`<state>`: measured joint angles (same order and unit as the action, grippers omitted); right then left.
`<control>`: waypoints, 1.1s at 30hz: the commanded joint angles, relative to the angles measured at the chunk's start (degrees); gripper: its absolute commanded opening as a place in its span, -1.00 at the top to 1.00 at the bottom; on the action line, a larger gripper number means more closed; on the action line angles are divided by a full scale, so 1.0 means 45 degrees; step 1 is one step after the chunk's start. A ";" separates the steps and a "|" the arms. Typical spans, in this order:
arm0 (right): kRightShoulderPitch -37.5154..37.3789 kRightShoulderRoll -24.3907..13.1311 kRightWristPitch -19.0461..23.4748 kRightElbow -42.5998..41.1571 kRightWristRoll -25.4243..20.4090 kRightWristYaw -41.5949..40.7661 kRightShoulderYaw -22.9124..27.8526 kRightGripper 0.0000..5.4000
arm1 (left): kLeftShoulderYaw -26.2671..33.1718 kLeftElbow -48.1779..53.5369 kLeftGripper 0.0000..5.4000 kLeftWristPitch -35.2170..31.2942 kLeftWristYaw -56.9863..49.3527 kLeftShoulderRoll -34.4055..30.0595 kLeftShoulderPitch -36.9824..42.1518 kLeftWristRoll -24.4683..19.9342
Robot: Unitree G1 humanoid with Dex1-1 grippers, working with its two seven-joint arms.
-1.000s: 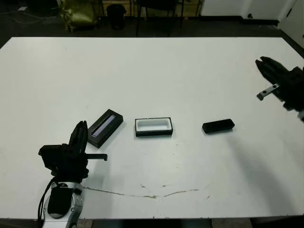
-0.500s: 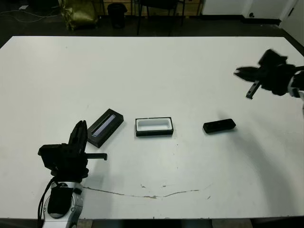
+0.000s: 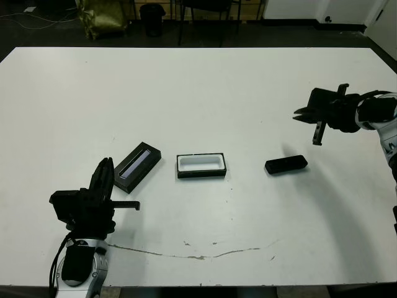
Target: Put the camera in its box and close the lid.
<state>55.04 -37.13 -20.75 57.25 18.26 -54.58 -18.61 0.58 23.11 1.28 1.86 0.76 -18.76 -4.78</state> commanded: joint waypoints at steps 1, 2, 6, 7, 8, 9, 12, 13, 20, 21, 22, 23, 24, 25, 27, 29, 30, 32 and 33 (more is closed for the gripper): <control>-0.0234 0.0098 -0.0396 0.0380 0.0192 -0.0053 -0.0163 1.00 | 0.0037 -0.0189 0.99 -0.0074 -0.0042 0.0011 -0.0218 -0.0015; -0.0266 0.0087 -0.0387 0.0433 0.0230 -0.0007 -0.0192 1.00 | 0.0041 -0.0238 0.99 -0.0010 -0.0036 0.0025 -0.0214 -0.0033; -0.0425 0.0038 -0.0120 0.0418 0.0498 0.0157 -0.0361 1.00 | 0.0003 -0.0028 0.99 -0.0288 -0.0110 0.0014 -0.0270 0.0049; -0.0461 0.0017 -0.0198 0.0411 0.0536 0.0145 -0.0377 1.00 | -0.0009 -0.0036 0.99 -0.0252 -0.0144 0.0016 -0.0274 0.0121; -0.0509 -0.0008 -0.0195 0.0379 0.0580 0.0146 -0.0389 1.00 | -0.0013 -0.0053 0.99 -0.0221 -0.0142 0.0019 -0.0275 0.0114; -0.0581 -0.0041 -0.0183 0.0311 0.0621 0.0150 -0.0394 1.00 | -0.0014 -0.0069 0.99 -0.0204 -0.0139 0.0019 -0.0273 0.0101; -0.0792 -0.0110 -0.0169 0.0169 0.0621 0.0072 -0.0374 1.00 | 0.0001 -0.0068 0.99 -0.0250 -0.0099 0.0031 -0.0272 -0.0032; -0.0845 -0.0130 -0.0268 0.0153 0.0615 0.0016 -0.0372 1.00 | 0.0009 -0.0059 0.99 -0.0283 -0.0086 0.0029 -0.0270 -0.0069; -0.1021 -0.0018 -0.0178 0.0211 0.0708 -0.0381 -0.0480 1.00 | 0.0025 -0.0228 0.99 -0.0101 -0.0047 0.0012 -0.0220 -0.0044; -0.1035 0.0005 -0.0183 0.0252 0.0707 -0.0422 -0.0492 1.00 | 0.0019 -0.0213 0.99 -0.0134 -0.0059 0.0020 -0.0225 -0.0044; -0.1065 0.0036 -0.0217 0.0314 0.0680 -0.0476 -0.0496 1.00 | 0.0017 -0.0204 0.99 -0.0148 -0.0051 0.0004 -0.0234 -0.0037; -0.1087 0.0053 -0.0247 0.0358 0.0664 -0.0513 -0.0501 1.00 | 0.0018 -0.0202 0.99 -0.0151 -0.0043 -0.0010 -0.0240 -0.0029; -0.1117 0.0059 -0.0283 0.0402 0.0655 -0.0541 -0.0504 1.00 | 0.0016 -0.0183 0.99 -0.0158 -0.0047 -0.0018 -0.0253 -0.0013; -0.1147 0.0049 -0.0345 0.0419 0.0706 -0.0507 -0.0543 1.00 | 0.0016 -0.0173 0.99 -0.0149 -0.0043 -0.0030 -0.0260 0.0000; -0.1210 0.0009 -0.0408 0.0381 0.0839 -0.0400 -0.0632 1.00 | 0.0034 -0.0277 0.99 0.0008 0.0000 -0.0028 -0.0232 -0.0032; -0.1276 -0.0021 -0.0416 0.0351 0.0905 -0.0363 -0.0671 1.00 | 0.0039 -0.0316 0.99 0.0021 0.0017 -0.0020 -0.0210 -0.0065; -0.1311 -0.0031 -0.0459 0.0361 0.0903 -0.0354 -0.0675 1.00 | 0.0023 -0.0252 0.99 -0.0075 -0.0014 -0.0016 -0.0215 -0.0029; -0.1350 -0.0034 -0.0386 0.0337 0.0928 -0.0372 -0.0710 1.00 | -0.0023 -0.0068 0.99 -0.0285 -0.0063 -0.0031 -0.0239 0.0058; -0.1361 -0.0010 -0.0305 0.0360 0.0913 -0.0411 -0.0705 1.00 | -0.0022 -0.0079 0.99 -0.0262 -0.0027 -0.0045 -0.0230 0.0037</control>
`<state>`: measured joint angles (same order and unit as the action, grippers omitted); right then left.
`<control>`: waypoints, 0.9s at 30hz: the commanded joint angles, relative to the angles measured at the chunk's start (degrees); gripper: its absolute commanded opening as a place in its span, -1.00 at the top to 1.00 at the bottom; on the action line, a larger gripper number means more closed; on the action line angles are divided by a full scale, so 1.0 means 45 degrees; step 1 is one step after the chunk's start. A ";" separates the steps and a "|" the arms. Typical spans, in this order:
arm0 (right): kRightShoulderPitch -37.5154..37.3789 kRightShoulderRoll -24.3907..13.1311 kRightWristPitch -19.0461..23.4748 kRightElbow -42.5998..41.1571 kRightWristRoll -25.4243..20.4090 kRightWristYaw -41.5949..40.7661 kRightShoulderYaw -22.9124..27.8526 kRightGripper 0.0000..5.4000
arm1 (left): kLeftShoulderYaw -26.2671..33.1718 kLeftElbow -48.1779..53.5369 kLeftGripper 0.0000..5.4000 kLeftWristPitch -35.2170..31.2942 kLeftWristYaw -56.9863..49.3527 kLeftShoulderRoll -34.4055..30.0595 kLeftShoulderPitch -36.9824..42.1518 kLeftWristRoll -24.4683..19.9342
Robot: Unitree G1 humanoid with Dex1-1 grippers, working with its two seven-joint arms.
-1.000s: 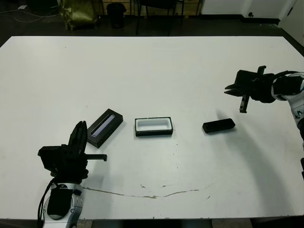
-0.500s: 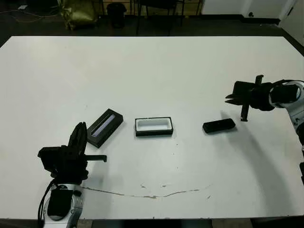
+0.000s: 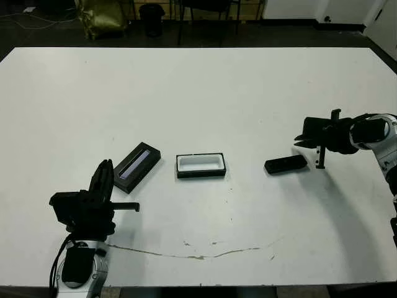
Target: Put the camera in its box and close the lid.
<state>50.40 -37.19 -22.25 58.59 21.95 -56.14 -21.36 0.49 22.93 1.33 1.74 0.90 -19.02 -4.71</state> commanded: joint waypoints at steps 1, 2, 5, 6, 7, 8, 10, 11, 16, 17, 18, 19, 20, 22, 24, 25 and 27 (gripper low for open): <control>-0.0336 0.0036 0.0092 0.0115 0.0049 -0.0140 -0.0074 1.00 | 0.0004 -0.0073 0.99 -0.0218 0.0042 -0.0064 -0.0164 -0.0045; -0.0345 0.0065 0.0119 0.0180 -0.0007 -0.0214 -0.0043 1.00 | 0.0004 -0.0076 0.99 -0.0213 0.0054 -0.0045 -0.0162 -0.0094; -0.0361 0.0113 0.0223 0.0277 -0.0023 -0.0351 -0.0065 1.00 | -0.0036 -0.0024 0.99 -0.0211 -0.0033 -0.0035 -0.0181 0.0056; -0.0364 0.0122 0.0313 0.0264 0.0013 -0.0358 -0.0096 1.00 | -0.0035 -0.0046 0.99 -0.0155 -0.0014 -0.0055 -0.0178 0.0073; -0.0369 0.0128 0.0416 0.0239 0.0054 -0.0371 -0.0130 1.00 | -0.0027 -0.0058 0.99 -0.0120 0.0032 -0.0069 -0.0172 0.0028; -0.0377 0.0136 0.0495 0.0242 0.0036 -0.0426 -0.0126 1.00 | -0.0020 -0.0057 0.99 -0.0130 0.0044 -0.0065 -0.0166 -0.0006; -0.0378 0.0116 0.0541 0.0226 0.0048 -0.0544 -0.0161 1.00 | -0.0025 0.0046 0.99 -0.0325 -0.0025 -0.0004 -0.0183 -0.0054; -0.0380 0.0097 0.0612 0.0190 0.0081 -0.0584 -0.0192 1.00 | -0.0040 0.0097 0.99 -0.0395 -0.0078 0.0013 -0.0200 -0.0009; -0.0589 -0.0003 0.0768 -0.0099 0.0166 -0.0516 -0.0256 1.00 | -0.0072 0.0381 0.99 -0.0843 -0.0151 0.0023 -0.0240 -0.0007; -0.0627 -0.0008 0.0841 -0.0145 0.0165 -0.0558 -0.0260 1.00 | -0.0063 0.0310 0.99 -0.0727 -0.0140 0.0025 -0.0220 0.0019; -0.0662 -0.0006 0.0947 -0.0190 0.0149 -0.0622 -0.0254 1.00 | -0.0058 0.0223 0.99 -0.0583 -0.0122 0.0015 -0.0198 0.0066; -0.0705 -0.0011 0.0944 -0.0228 0.0144 -0.0659 -0.0261 1.00 | -0.0048 0.0149 0.99 -0.0477 -0.0084 0.0008 -0.0177 0.0058; -0.0774 -0.0017 0.0808 -0.0203 0.0086 -0.0660 -0.0228 1.00 | -0.0034 0.0096 0.99 -0.0419 -0.0039 0.0004 -0.0160 0.0007; -0.0903 -0.0034 0.0590 -0.0165 -0.0041 -0.0625 -0.0139 1.00 | -0.0031 0.0039 0.99 -0.0328 -0.0046 0.0004 -0.0154 0.0040; -0.0981 -0.0071 0.0490 -0.0142 -0.0158 -0.0700 -0.0088 1.00 | -0.0044 0.0110 0.99 -0.0368 -0.0091 0.0008 -0.0210 0.0094; -0.1018 -0.0089 0.0439 -0.0135 -0.0210 -0.0736 -0.0071 1.00 | -0.0057 0.0166 0.99 -0.0413 -0.0119 0.0007 -0.0243 0.0133; -0.1097 -0.0160 0.0241 -0.0234 -0.0284 -0.0918 -0.0103 1.00 | -0.0052 0.0242 0.99 -0.0497 -0.0142 0.0031 -0.0277 0.0098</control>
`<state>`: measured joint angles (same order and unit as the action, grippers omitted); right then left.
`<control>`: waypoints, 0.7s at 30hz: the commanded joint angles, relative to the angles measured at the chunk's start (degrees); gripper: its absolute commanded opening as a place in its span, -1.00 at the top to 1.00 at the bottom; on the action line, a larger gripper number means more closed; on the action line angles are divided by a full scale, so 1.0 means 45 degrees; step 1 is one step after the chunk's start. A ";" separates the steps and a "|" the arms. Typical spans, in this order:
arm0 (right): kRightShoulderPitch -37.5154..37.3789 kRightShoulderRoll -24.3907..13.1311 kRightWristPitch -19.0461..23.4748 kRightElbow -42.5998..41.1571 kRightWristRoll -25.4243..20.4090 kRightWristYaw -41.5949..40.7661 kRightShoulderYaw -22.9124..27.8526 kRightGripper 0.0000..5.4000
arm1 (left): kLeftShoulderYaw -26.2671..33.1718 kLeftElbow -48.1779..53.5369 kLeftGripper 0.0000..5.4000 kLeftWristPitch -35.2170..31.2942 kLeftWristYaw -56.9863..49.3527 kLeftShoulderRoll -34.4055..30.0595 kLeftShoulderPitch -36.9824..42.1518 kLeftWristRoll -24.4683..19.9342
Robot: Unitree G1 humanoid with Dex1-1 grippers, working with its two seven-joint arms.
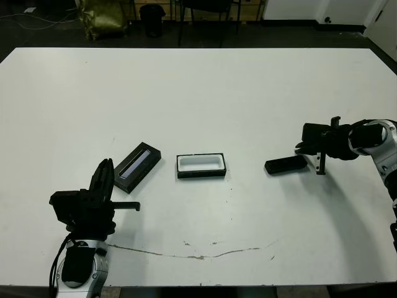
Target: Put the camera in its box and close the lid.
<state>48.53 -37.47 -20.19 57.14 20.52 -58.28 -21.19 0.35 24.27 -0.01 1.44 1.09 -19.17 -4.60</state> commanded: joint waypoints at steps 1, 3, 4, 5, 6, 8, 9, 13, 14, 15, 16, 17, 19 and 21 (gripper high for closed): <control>-0.0717 -0.0139 -0.0339 0.0007 0.0027 -0.0519 -0.0186 1.00 | -0.0010 -0.0074 0.99 -0.0166 -0.0062 -0.0013 -0.0240 0.0055; -0.0851 -0.0199 -0.0332 -0.0277 -0.0042 -0.0685 -0.0205 1.00 | 0.0011 -0.0119 0.99 -0.0125 -0.0072 -0.0001 -0.0225 0.0045; -0.0949 -0.0232 -0.0346 -0.0442 -0.0087 -0.0731 -0.0195 1.00 | 0.0010 -0.0125 0.99 -0.0098 -0.0066 -0.0006 -0.0226 0.0052; -0.1037 -0.0284 -0.0476 -0.0596 -0.0095 -0.0753 -0.0214 1.00 | 0.0015 -0.0130 0.99 -0.0075 -0.0024 -0.0002 -0.0231 -0.0017; -0.1129 -0.0328 -0.0520 -0.0731 -0.0103 -0.0723 -0.0222 1.00 | 0.0012 -0.0109 0.99 -0.0104 -0.0015 0.0008 -0.0238 -0.0053; -0.1216 -0.0319 -0.0322 -0.0765 -0.0221 -0.0784 -0.0165 1.00 | 0.0007 -0.0082 0.99 -0.0167 -0.0022 0.0016 -0.0253 -0.0073; -0.1244 -0.0313 -0.0354 -0.0725 -0.0249 -0.0770 -0.0164 1.00 | 0.0029 -0.0208 0.99 0.0002 0.0017 0.0001 -0.0219 -0.0074; -0.1339 -0.0397 -0.0541 -0.0805 -0.0219 -0.0773 -0.0246 1.00 | 0.0017 -0.0165 0.99 -0.0121 -0.0085 0.0026 -0.0216 0.0031; -0.1405 -0.0441 -0.0653 -0.0889 -0.0267 -0.0777 -0.0222 1.00 | -0.0008 -0.0053 0.99 -0.0261 -0.0135 0.0020 -0.0246 0.0092; -0.1490 -0.0503 -0.0725 -0.1056 -0.0319 -0.0802 -0.0198 1.00 | -0.0027 0.0055 0.99 -0.0389 -0.0180 0.0036 -0.0270 0.0104; -0.1559 -0.0543 -0.0514 -0.1246 -0.0382 -0.0887 -0.0165 1.00 | -0.0027 0.0067 0.99 -0.0374 -0.0166 0.0026 -0.0277 0.0086; -0.1629 -0.0577 -0.0378 -0.1397 -0.0470 -0.0973 -0.0121 1.00 | -0.0013 0.0029 0.99 -0.0324 -0.0135 0.0019 -0.0264 0.0031; -0.1818 -0.0661 -0.0140 -0.1689 -0.0684 -0.1093 0.0013 1.00 | -0.0005 0.0006 0.99 -0.0306 -0.0118 0.0014 -0.0251 -0.0004; -0.1953 -0.0755 0.0004 -0.1904 -0.0965 -0.1399 0.0153 1.00 | -0.0019 0.0040 0.99 -0.0352 -0.0169 0.0003 -0.0253 0.0092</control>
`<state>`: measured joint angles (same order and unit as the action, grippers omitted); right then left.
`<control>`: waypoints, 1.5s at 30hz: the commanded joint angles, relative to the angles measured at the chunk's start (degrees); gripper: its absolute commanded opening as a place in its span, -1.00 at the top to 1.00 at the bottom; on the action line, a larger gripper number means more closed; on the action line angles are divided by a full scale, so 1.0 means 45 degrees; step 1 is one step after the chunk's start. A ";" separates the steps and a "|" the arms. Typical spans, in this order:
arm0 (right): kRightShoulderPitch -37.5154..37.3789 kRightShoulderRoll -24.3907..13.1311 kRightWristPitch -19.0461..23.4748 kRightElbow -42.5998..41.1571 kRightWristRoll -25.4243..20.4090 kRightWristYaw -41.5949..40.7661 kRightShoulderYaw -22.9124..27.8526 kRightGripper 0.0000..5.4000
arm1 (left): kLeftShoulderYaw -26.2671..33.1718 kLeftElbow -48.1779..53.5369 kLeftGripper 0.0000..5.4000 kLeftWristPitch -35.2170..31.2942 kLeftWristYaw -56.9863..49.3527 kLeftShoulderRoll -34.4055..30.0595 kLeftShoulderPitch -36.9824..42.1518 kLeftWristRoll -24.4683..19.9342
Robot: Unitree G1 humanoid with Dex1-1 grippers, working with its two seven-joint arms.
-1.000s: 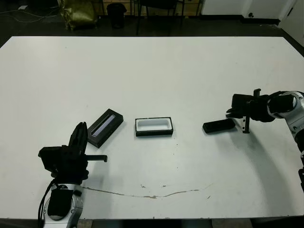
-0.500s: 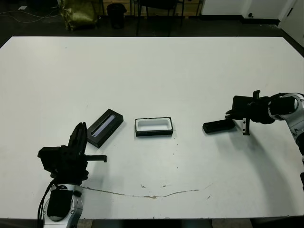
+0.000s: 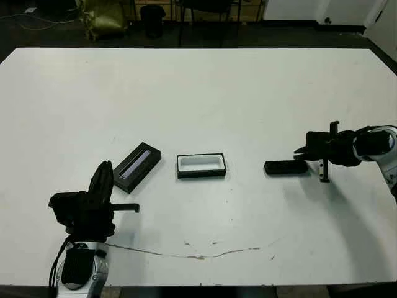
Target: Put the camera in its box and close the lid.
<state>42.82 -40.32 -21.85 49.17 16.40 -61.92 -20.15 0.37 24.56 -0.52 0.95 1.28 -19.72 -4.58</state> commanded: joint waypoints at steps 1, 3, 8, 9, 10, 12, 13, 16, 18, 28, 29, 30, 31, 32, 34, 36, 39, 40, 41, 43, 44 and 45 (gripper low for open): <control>-0.0740 -0.0173 0.0430 -0.0251 -0.0112 -0.0664 -0.0046 1.00 | -0.0024 0.0008 0.99 -0.0299 -0.0066 -0.0033 -0.0130 0.0069; -0.1014 -0.0382 0.0623 -0.0930 -0.0077 -0.0630 -0.0025 1.00 | -0.0022 -0.0016 0.99 -0.0249 -0.0052 -0.0051 -0.0124 0.0097; -0.1673 -0.0786 0.0931 -0.2380 -0.0389 -0.1016 0.0108 1.00 | 0.0022 -0.0181 0.99 -0.0046 0.0009 -0.0084 -0.0099 0.0092; -0.1782 -0.0835 0.0781 -0.2503 -0.0552 -0.1140 0.0158 1.00 | 0.0032 -0.0197 0.99 -0.0013 0.0023 -0.0077 -0.0100 0.0064; -0.1888 -0.0879 0.0736 -0.2606 -0.0727 -0.1281 0.0215 1.00 | 0.0021 -0.0141 0.99 -0.0055 0.0008 -0.0074 -0.0127 0.0076; -0.2037 -0.0950 0.0872 -0.2757 -0.1056 -0.1609 0.0304 1.00 | 0.0006 -0.0098 0.99 -0.0029 -0.0011 -0.0060 -0.0153 0.0094; -0.2084 -0.0984 0.0896 -0.2799 -0.1158 -0.1728 0.0326 1.00 | 0.0019 -0.0129 0.99 0.0023 0.0014 -0.0053 -0.0148 0.0049; -0.2360 -0.1249 0.1401 -0.3653 -0.1356 -0.2041 0.0417 1.00 | 0.0052 -0.0305 0.99 0.0213 0.0011 -0.0072 -0.0088 0.0099; -0.2621 -0.1467 0.1808 -0.4371 -0.1444 -0.2228 0.0476 1.00 | 0.0050 -0.0328 0.99 0.0233 -0.0029 -0.0017 -0.0088 0.0065; -0.3691 -0.1953 0.3696 -0.6787 -0.2378 -0.2817 0.1052 1.00 | 0.0061 -0.0294 0.99 0.0256 0.0001 -0.0001 -0.0166 -0.0041; -0.3719 -0.1996 0.3618 -0.6896 -0.2365 -0.2845 0.1038 1.00 | 0.0079 -0.0371 0.99 0.0349 0.0045 -0.0002 -0.0154 -0.0090; -0.3751 -0.2003 0.3608 -0.6969 -0.2302 -0.2803 0.1005 1.00 | 0.0088 -0.0406 0.99 0.0370 0.0046 -0.0021 -0.0147 -0.0064; -0.3768 -0.1956 0.3624 -0.6874 -0.2254 -0.2728 0.0972 1.00 | 0.0077 -0.0382 0.99 0.0356 0.0028 -0.0048 -0.0162 0.0004; -0.3776 -0.1902 0.3684 -0.6751 -0.2254 -0.2683 0.0955 1.00 | 0.0067 -0.0347 0.99 0.0330 0.0008 -0.0059 -0.0181 0.0050; -0.3538 -0.1588 0.3059 -0.5634 -0.2142 -0.2558 0.0777 1.00 | 0.0069 -0.0279 0.99 0.0259 -0.0002 -0.0017 -0.0209 -0.0029; -0.3283 -0.1377 0.2329 -0.4751 -0.1952 -0.2444 0.0586 1.00 | 0.0082 -0.0277 0.99 0.0241 0.0023 -0.0010 -0.0214 -0.0096; -0.3279 -0.1564 0.2472 -0.5276 -0.1754 -0.2431 0.0497 1.00 | 0.0099 -0.0305 0.99 0.0233 0.0078 -0.0069 -0.0214 -0.0095; -0.3331 -0.1642 0.2639 -0.5560 -0.1780 -0.2482 0.0523 1.00 | 0.0089 -0.0257 0.99 0.0161 0.0038 -0.0073 -0.0219 -0.0031; -0.3357 -0.1659 0.2714 -0.5652 -0.1902 -0.2597 0.0566 1.00 | 0.0085 -0.0239 0.99 0.0145 0.0028 -0.0081 -0.0224 0.0006; -0.3400 -0.1646 0.2728 -0.5662 -0.2084 -0.2726 0.0635 1.00 | 0.0070 -0.0142 0.99 0.0056 0.0034 -0.0066 -0.0261 -0.0035; -0.3376 -0.1605 0.2682 -0.5526 -0.2191 -0.2820 0.0656 1.00 | 0.0077 -0.0201 0.99 0.0148 0.0058 -0.0064 -0.0249 -0.0047; -0.3386 -0.1561 0.2603 -0.5420 -0.2284 -0.2855 0.0687 1.00 | 0.0075 -0.0206 0.99 0.0147 0.0050 -0.0053 -0.0249 -0.0044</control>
<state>28.94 -47.28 -10.23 23.84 6.28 -73.86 -16.87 0.56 23.92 0.95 1.12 1.36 -20.22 -4.74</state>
